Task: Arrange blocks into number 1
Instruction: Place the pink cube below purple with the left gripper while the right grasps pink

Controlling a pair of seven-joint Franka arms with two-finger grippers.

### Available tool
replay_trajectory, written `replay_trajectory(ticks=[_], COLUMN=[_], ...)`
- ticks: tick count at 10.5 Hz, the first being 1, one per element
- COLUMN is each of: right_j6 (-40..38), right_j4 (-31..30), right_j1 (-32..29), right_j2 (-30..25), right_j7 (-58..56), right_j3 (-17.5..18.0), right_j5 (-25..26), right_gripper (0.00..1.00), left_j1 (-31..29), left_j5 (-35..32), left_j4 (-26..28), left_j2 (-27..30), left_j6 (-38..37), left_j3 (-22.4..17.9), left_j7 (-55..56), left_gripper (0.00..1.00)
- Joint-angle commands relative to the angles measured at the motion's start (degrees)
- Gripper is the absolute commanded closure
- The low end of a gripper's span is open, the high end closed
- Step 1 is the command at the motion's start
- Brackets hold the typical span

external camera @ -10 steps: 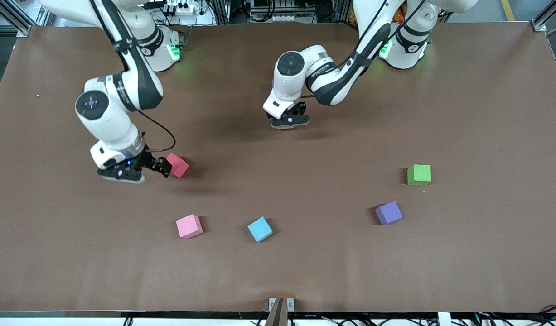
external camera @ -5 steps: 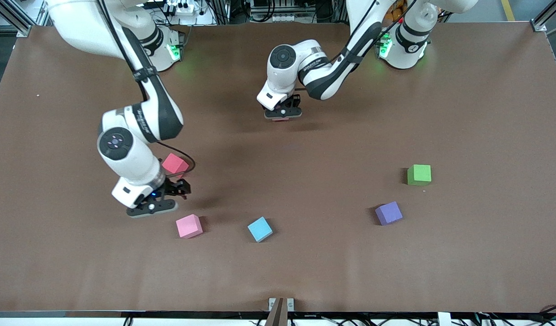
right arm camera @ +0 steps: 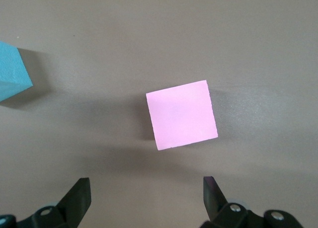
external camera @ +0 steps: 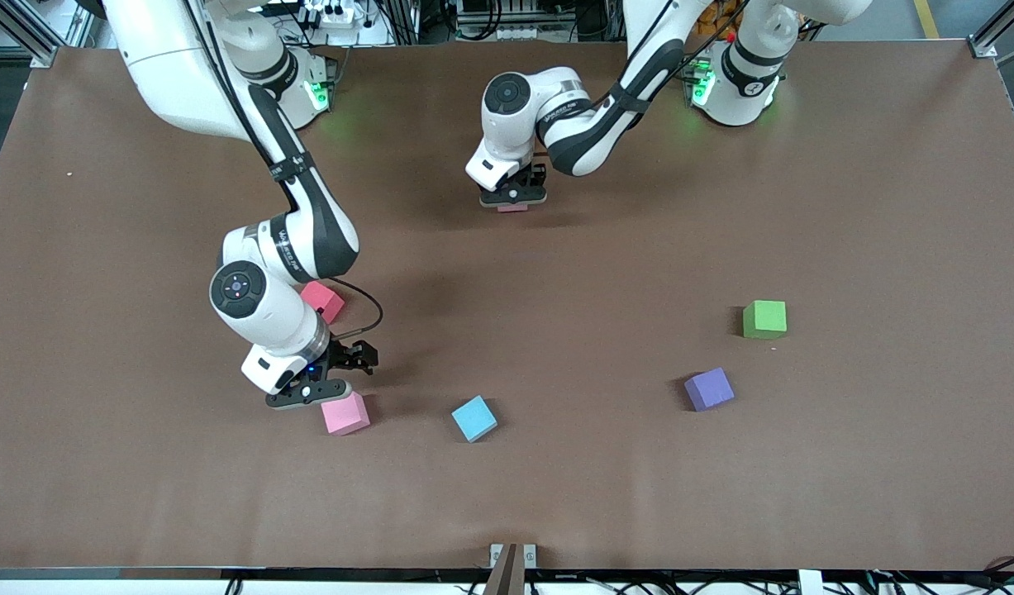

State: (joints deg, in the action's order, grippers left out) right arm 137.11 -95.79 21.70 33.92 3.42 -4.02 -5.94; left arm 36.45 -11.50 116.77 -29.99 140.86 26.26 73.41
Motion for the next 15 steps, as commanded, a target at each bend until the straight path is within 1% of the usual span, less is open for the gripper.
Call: replay_trajectory(ticks=[1, 4, 6, 7, 8, 11, 13, 15], right_j6=[0.7, 0.62, 0.7, 0.79, 1.14, 1.23, 2.1, 4.3], right_j4=[3.41, 8.41, 10.88, 11.59, 12.11, 13.17, 13.09, 13.0], right_j1=[-0.61, -1.31, -1.05, -0.87, -0.7, -0.35, -0.17, -0.17], right_j2=[2.98, 7.02, 9.4, 10.36, 11.16, 12.04, 13.0, 13.97], right_j7=[-6.47, -7.11, -7.02, -7.02, -7.02, -6.5, -6.32, -6.32], right_j3=[0.16, -0.19, -1.86, -2.47, -2.57, -2.57, -2.57, -2.57], right_j5=[-1.36, -1.01, -1.1, -1.18, -1.18, -1.18, -1.27, -1.71], right_gripper=[0.0, 0.0, 0.0, 0.0, 0.0, 0.0, 0.0, 0.0], left_j1=[-0.15, -0.15, -0.15, -0.15, -0.33, -1.12, -2.95, -4.89], left_j5=[-1.95, -2.91, -3.27, -3.27, -3.27, -3.18, -3.18, -3.18], left_j4=[0.73, 1.53, 1.62, 1.62, 1.62, 1.01, -0.22, -1.8], left_j2=[-0.15, -0.15, -0.15, -0.07, 0.02, 0.55, 1.86, 5.01], left_j6=[0.11, 0.2, 0.2, 0.2, 0.12, 0.11, -0.06, -0.5], left_j3=[1.59, 3.0, 3.0, 3.09, 3.0, 2.92, 2.3, 0.11], left_j7=[3.05, 4.37, 4.9, 4.9, 4.64, 4.64, 4.55, 4.55], left_gripper=[1.0, 1.0, 1.0, 0.97, 0.01, 0.0, 0.0, 0.0])
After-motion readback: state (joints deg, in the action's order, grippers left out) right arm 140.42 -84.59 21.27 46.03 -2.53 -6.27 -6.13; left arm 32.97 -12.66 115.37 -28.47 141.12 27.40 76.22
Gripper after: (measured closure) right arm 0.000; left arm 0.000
